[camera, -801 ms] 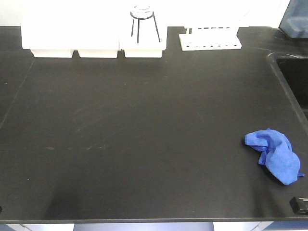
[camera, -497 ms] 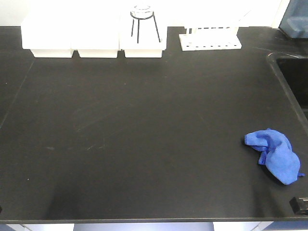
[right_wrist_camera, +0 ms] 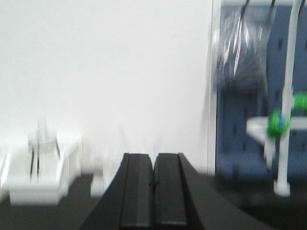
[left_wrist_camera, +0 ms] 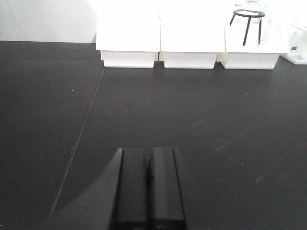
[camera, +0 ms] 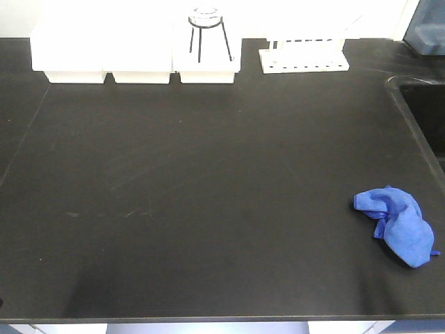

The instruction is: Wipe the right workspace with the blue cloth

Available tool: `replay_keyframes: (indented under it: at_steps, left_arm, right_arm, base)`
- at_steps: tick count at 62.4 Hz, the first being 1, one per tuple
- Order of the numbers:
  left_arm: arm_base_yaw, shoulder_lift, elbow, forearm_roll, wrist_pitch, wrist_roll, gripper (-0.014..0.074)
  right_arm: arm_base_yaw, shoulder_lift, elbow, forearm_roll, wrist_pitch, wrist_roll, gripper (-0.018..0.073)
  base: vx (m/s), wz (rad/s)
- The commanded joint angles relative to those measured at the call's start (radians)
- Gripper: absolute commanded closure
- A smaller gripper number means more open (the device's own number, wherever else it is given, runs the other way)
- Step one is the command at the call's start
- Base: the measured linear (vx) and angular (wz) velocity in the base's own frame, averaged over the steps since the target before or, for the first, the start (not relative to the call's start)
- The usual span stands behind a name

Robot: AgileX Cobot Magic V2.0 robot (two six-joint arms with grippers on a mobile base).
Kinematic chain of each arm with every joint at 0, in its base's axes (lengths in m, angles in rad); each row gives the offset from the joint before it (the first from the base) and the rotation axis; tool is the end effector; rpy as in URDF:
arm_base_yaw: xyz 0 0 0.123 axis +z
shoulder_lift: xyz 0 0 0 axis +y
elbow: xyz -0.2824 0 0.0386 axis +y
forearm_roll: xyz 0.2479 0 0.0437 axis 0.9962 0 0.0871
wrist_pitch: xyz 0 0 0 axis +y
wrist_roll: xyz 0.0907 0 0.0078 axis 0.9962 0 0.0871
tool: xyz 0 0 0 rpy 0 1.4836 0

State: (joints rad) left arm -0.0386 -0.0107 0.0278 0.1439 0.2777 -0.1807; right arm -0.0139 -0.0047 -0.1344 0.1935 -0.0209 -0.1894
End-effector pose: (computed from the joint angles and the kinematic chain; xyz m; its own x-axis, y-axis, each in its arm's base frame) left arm 0.0549 0.0015 0.1794 -0.2031 -0.0344 -0.9786 -0.0085 0.9994 -0.0334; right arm 0.0452 -0.0010 0.2600 0.2444 0.0007 -0.9697 0.0168 0.9998 0.0049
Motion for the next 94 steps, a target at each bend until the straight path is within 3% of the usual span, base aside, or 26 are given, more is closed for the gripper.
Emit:
replay_keyframes:
  at_steps: [1, 17, 28, 44, 53, 64, 69, 81, 94]
  left_arm:
    - [-0.007, -0.016, 0.030, 0.001, -0.079, -0.008, 0.0602]
    - [-0.007, -0.016, 0.030, 0.001, -0.079, -0.008, 0.0602]
    - [-0.007, -0.016, 0.030, 0.001, -0.079, -0.008, 0.0602]
    - [-0.007, -0.016, 0.030, 0.001, -0.079, -0.008, 0.0602]
    - [-0.007, -0.016, 0.030, 0.001, -0.079, -0.008, 0.0602]
    - [-0.007, -0.016, 0.030, 0.001, -0.079, -0.008, 0.0602]
    - [-0.007, -0.016, 0.030, 0.001, -0.079, -0.008, 0.0602]
    - [-0.007, -0.016, 0.030, 0.001, -0.079, -0.008, 0.0602]
    - [-0.007, -0.016, 0.030, 0.001, -0.079, -0.008, 0.0602]
  right_arm:
    - [-0.004, 0.062, -0.199, -0.004, -0.003, -0.021, 0.0564]
    - [-0.004, 0.480, -0.644, -0.012, 0.566, -0.017, 0.0564]
    - [-0.004, 0.679, -0.720, -0.004, 0.740, -0.017, 0.0564]
    - [-0.005, 0.865, -0.720, -0.114, 0.845, -0.012, 0.0497]
    - [-0.005, 0.941, -0.720, -0.141, 0.872, -0.012, 0.0336]
    - [-0.005, 1.021, -0.720, -0.142, 0.872, -0.012, 0.0067]
    - [-0.005, 1.062, -0.720, -0.155, 0.856, -0.012, 0.0008]
    - [-0.005, 1.201, -0.720, -0.245, 0.814, 0.021, 0.0009]
    - [-0.005, 1.363, -0.720, -0.245, 0.758, 0.037, 0.0031]
  base:
    - [0.00, 0.00]
    - [0.00, 0.00]
    - [0.00, 0.00]
    - [0.00, 0.00]
    - [0.00, 0.00]
    - [0.00, 0.00]
    - [0.00, 0.00]
    - [0.00, 0.00]
    - [0.00, 0.00]
